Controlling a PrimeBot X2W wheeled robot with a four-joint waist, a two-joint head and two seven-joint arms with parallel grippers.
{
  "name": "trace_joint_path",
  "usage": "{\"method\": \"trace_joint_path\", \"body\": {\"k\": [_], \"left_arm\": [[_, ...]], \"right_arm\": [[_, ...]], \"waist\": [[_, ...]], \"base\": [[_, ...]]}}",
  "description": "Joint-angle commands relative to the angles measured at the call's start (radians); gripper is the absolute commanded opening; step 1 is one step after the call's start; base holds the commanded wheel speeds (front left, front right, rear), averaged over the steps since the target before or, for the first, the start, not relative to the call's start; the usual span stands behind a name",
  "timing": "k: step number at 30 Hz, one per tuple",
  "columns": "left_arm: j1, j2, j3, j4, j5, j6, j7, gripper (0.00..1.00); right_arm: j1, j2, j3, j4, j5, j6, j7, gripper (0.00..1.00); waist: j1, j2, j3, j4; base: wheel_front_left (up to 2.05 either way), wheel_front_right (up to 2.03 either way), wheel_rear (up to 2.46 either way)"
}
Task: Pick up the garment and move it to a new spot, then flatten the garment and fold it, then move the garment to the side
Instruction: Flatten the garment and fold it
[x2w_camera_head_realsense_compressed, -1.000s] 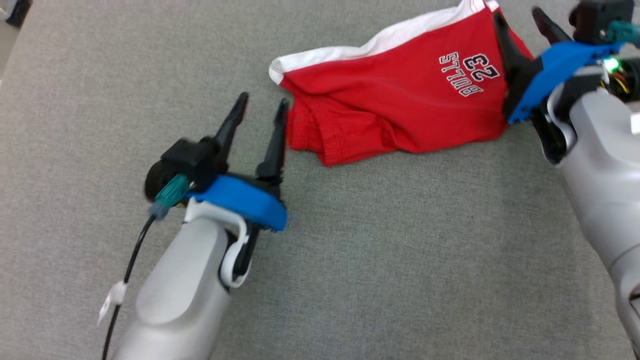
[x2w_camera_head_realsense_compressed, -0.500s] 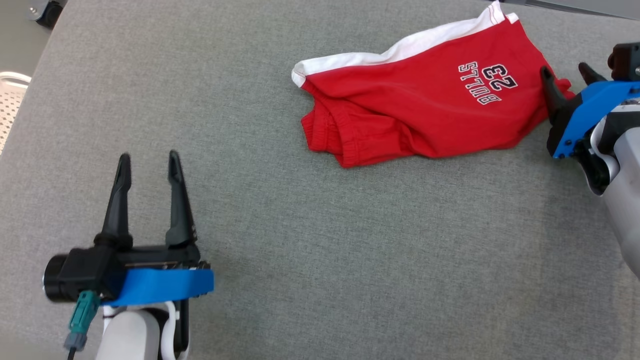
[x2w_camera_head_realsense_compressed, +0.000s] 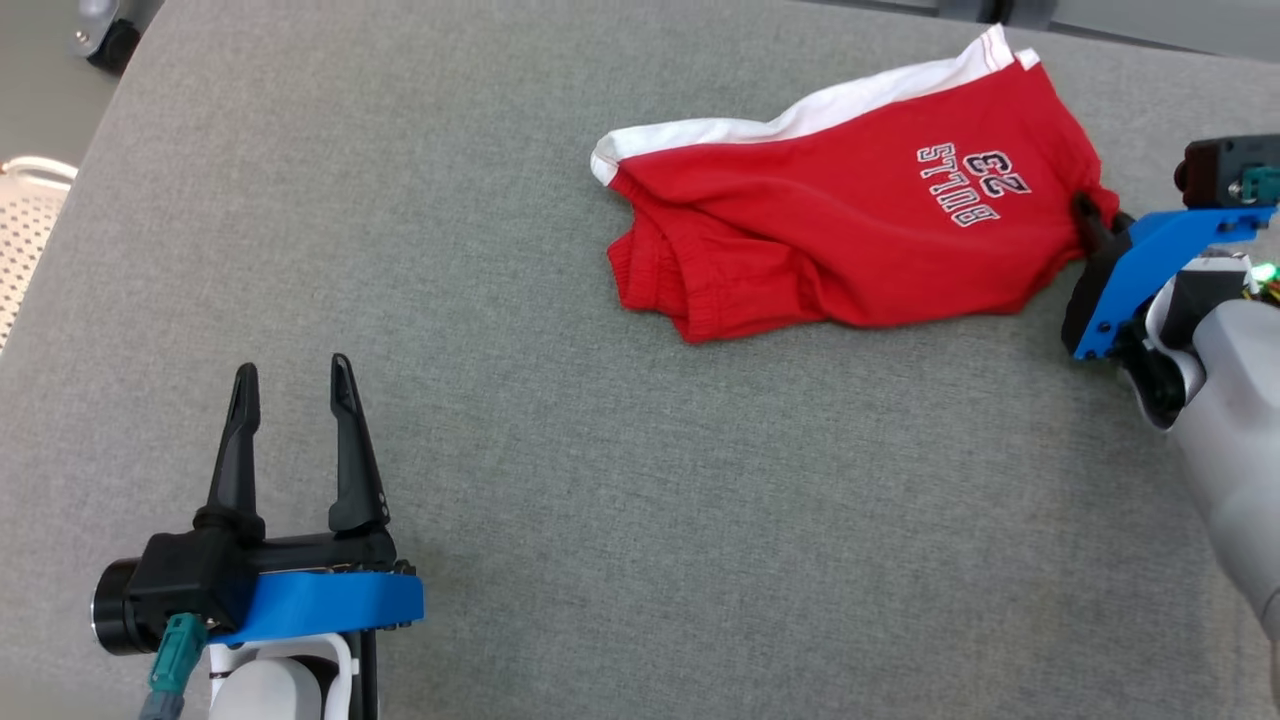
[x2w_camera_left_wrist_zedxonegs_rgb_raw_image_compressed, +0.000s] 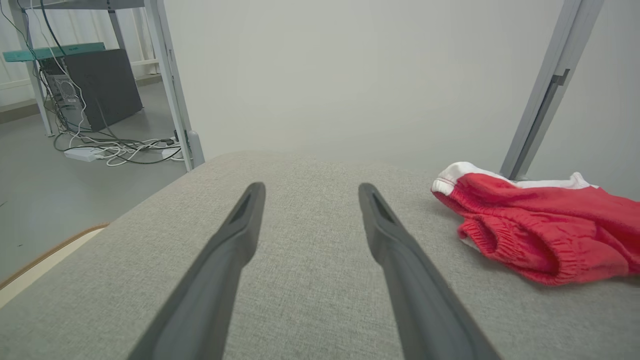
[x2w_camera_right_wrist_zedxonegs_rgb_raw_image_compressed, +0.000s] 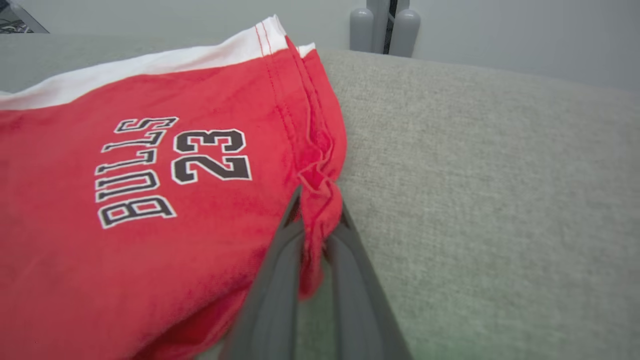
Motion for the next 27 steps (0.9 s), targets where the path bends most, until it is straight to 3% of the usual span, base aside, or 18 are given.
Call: {"method": "trace_joint_path", "body": {"k": [1, 9, 16, 27], "left_arm": [[0.008, -0.002, -0.005, 0.004, 0.004, 0.003, -0.002, 1.0], [0.047, -0.001, 0.038, 0.023, 0.047, -0.014, -0.002, 1.0], [0.099, -0.001, 0.062, 0.017, 0.061, -0.019, -0.002, 1.0], [0.114, -0.002, 0.084, 0.021, 0.069, -0.032, -0.002, 1.0]], "right_arm": [[0.024, 0.003, -0.001, -0.011, 0.014, 0.0, -0.014, 0.0], [0.189, 0.025, 0.022, -0.153, 0.13, 0.0, -0.118, 0.0], [0.363, -0.013, 0.023, -0.263, 0.233, 0.0, -0.166, 0.0], [0.49, -0.06, -0.023, -0.318, 0.288, 0.0, -0.189, 0.0]], "waist": [[-0.0001, 0.0, -0.016, -0.013], [-0.0001, 0.0, -0.117, -0.1], [-0.0001, 0.0, -0.18, -0.167], [-0.0001, 0.0, -0.195, -0.196]], "base": [[0.0, 0.0, 0.0], [0.0, 0.0, 0.0], [0.0, 0.0, 0.0], [0.0, 0.0, 0.0]]}}
